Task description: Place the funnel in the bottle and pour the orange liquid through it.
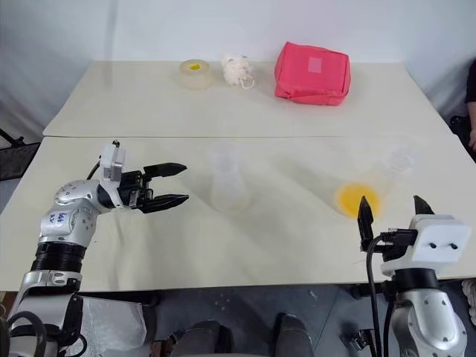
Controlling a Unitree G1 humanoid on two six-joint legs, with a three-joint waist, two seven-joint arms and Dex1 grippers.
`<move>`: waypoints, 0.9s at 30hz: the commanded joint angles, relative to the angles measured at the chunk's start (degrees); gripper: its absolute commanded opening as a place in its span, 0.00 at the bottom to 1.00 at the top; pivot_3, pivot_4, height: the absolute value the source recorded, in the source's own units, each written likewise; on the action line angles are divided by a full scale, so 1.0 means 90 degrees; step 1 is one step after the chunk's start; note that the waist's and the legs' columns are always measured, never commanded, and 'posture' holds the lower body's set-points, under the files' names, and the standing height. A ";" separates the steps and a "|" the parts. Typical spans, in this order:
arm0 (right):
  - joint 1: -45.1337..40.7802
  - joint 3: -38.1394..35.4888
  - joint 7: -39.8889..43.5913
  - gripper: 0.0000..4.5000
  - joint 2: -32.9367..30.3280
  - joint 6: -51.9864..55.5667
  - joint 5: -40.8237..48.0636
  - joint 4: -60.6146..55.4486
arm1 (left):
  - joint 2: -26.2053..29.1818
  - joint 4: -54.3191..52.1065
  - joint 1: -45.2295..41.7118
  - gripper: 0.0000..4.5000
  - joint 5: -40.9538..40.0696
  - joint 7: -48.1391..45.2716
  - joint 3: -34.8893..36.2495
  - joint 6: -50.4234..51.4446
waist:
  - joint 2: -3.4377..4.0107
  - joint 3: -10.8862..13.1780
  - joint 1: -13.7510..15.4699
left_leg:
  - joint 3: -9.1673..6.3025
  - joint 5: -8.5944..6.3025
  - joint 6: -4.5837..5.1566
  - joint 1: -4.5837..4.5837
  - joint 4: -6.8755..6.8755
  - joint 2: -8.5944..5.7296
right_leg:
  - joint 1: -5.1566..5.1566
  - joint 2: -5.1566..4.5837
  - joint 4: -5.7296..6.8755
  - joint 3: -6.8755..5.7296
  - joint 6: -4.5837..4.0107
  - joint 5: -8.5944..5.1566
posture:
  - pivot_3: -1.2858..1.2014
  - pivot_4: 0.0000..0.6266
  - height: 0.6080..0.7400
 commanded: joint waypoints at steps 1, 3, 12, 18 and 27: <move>-0.0341 -0.0427 -0.0030 1.00 -0.0211 0.0043 0.0219 0.0198 | 0.0042 -0.0376 0.0157 1.00 -0.0034 -0.0019 0.0110 0.0038 | 0.0002 -0.0001 -0.0017 | 0.0001 0.0000 0.0000 0.0002 -0.0001 0.0001 | 0.0000 0.0000 0.0000 0.0001 0.0000 0.0000 | 0.52 0.24 1.00; -0.0472 -0.0506 0.0035 1.00 -0.0300 0.0057 0.0266 0.0343 | 0.0076 -0.0450 0.0225 1.00 -0.0027 -0.0004 0.0142 0.0065 | 0.0006 -0.0002 -0.0020 | -0.0001 0.0000 0.0000 0.0003 -0.0003 0.0004 | -0.0001 0.0001 0.0001 0.0000 -0.0001 0.0000 | 0.52 0.24 1.00; -0.1524 -0.0431 0.0386 1.00 -0.0800 -0.0076 0.0380 0.1592 | 0.0090 -0.1034 0.0657 1.00 -0.0100 0.0339 0.0340 0.0213 | 0.0010 -0.0001 -0.0042 | -0.0002 0.0000 0.0001 0.0003 -0.0003 0.0004 | -0.0001 0.0000 0.0002 0.0005 0.0000 0.0000 | 0.52 0.24 1.00; -0.2118 -0.0267 0.0558 1.00 -0.0950 -0.0389 0.0168 0.2420 | 0.0054 -0.1312 0.0772 1.00 -0.0112 0.0545 0.0405 0.0307 | 0.0012 0.0001 -0.0039 | -0.0005 0.0000 0.0001 0.0001 -0.0003 0.0004 | -0.0001 -0.0002 0.0002 0.0002 0.0000 0.0000 | 0.52 0.24 1.00; -0.2592 -0.0068 0.0570 0.91 -0.0813 -0.0611 0.0123 0.2999 | 0.0221 -0.1546 0.0927 1.00 -0.0159 0.0616 0.0561 0.0422 | 0.0017 0.0004 -0.0124 | -0.0006 0.0000 0.0001 0.0001 -0.0006 0.0004 | -0.0002 -0.0003 0.0002 0.0001 0.0000 0.0000 | 0.52 0.24 1.00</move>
